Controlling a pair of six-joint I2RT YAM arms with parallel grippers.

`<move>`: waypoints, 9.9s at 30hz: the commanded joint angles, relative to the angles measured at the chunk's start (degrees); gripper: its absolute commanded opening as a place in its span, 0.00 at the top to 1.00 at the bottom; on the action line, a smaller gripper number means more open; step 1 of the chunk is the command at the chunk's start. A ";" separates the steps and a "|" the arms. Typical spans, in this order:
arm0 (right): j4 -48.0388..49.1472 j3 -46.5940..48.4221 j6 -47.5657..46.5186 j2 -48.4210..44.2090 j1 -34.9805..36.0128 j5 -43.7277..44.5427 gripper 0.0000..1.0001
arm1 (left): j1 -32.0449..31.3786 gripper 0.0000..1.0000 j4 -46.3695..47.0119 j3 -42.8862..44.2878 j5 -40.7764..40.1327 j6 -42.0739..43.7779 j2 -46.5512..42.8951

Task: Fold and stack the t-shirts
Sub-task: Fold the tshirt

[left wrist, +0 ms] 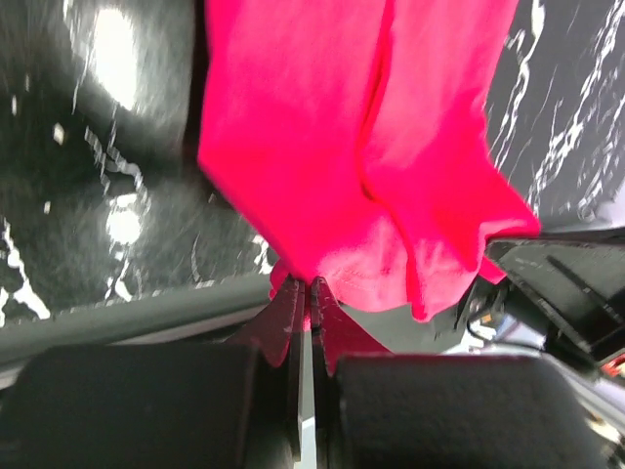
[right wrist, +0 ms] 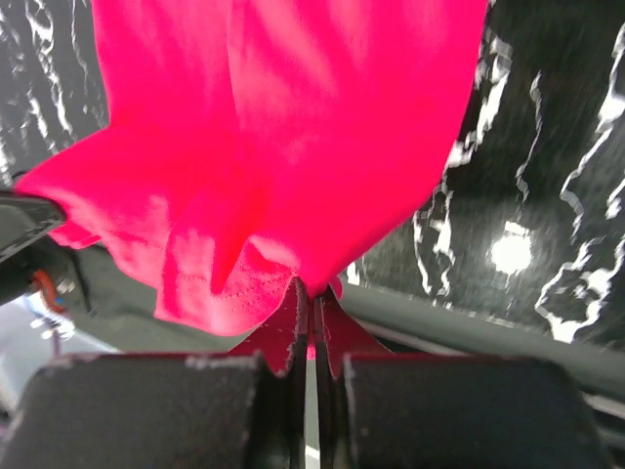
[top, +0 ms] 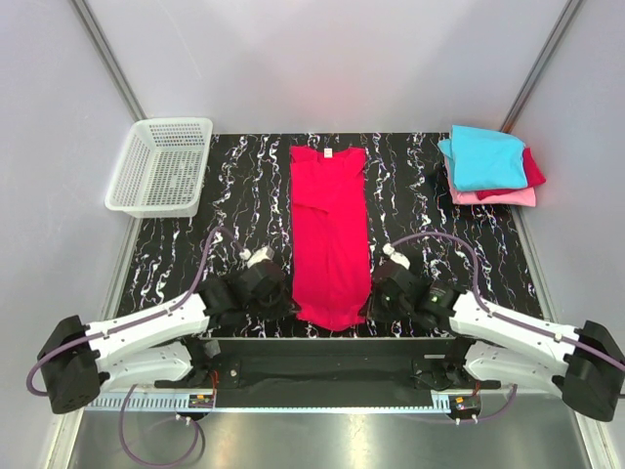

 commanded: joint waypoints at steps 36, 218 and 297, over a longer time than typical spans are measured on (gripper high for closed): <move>10.01 57.92 -36.71 59.38 -33.49 -8.01 0.81 | 31.13 1.00 5.80 58.73 3.38 30.97 61.29; 35.94 8.88 -21.34 40.14 -33.06 -23.92 0.43 | 31.84 0.27 24.18 14.36 14.62 26.68 36.61; -9.76 9.93 -16.05 -11.64 -15.74 7.52 1.00 | 13.91 1.00 -3.41 16.88 -19.20 29.13 0.74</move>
